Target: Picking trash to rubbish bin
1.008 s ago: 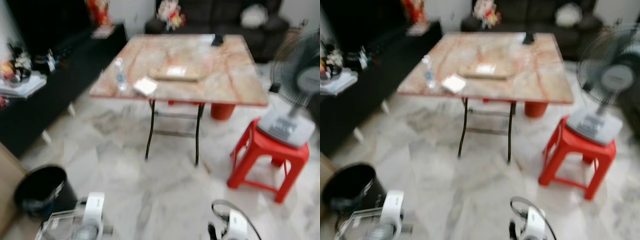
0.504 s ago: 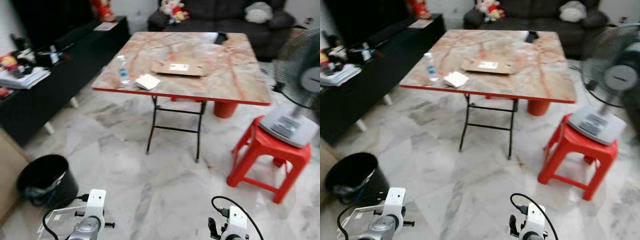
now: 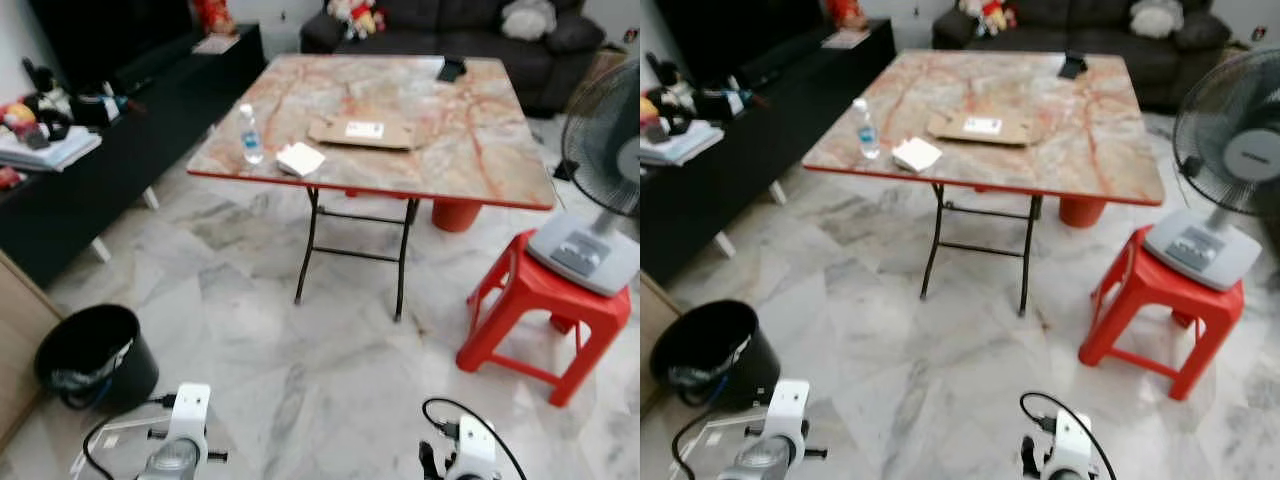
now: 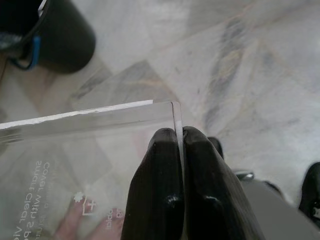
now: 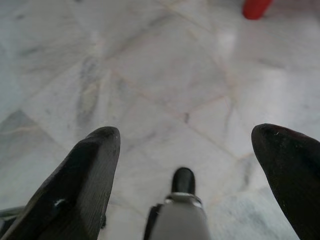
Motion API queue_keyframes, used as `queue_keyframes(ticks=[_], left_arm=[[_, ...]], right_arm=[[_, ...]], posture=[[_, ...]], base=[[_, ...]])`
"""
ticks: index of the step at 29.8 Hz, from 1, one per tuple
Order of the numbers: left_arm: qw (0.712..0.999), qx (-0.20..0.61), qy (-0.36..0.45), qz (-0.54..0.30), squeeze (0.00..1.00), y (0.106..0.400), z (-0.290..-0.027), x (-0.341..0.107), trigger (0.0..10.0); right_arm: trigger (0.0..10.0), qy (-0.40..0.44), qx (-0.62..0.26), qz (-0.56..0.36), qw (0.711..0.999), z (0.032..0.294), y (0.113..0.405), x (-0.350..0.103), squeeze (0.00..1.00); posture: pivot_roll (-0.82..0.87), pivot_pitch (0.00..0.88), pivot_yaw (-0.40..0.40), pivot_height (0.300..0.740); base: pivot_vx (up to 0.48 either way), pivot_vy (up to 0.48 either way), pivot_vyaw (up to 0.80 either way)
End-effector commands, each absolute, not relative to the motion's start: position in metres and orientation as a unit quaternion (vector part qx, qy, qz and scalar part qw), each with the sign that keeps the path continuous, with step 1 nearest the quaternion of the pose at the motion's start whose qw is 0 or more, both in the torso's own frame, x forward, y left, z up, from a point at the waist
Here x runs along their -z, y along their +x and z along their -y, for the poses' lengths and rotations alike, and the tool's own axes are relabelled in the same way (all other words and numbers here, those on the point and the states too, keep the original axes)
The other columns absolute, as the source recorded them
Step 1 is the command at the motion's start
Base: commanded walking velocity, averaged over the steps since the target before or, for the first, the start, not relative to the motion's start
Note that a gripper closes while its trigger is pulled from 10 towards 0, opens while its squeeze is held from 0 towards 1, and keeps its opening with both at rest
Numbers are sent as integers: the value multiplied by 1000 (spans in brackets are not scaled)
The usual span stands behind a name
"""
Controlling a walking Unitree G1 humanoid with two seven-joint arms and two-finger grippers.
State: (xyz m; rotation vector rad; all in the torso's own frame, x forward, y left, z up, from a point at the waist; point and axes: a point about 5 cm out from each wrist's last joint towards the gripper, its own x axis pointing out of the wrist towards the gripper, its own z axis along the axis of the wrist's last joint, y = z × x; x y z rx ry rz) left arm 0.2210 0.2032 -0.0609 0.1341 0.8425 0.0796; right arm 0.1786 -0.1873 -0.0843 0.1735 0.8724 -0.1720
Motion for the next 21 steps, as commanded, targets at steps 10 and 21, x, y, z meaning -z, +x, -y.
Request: queue_keyframes(ticks=[10,21], left_arm=[[907,-51,71,-412,0,219,-211,61,10000],[908,-58,66,-410,0,219,-213,60,10000]], right_arm=[[10000,76,71,-419,902,181,183,83,0],[10000,82,84,-414,903,185,183,82,0]], posture=[[-58,0,34,740],[-52,0,33,740]], base=[[261,0,769],[273,0,348]])
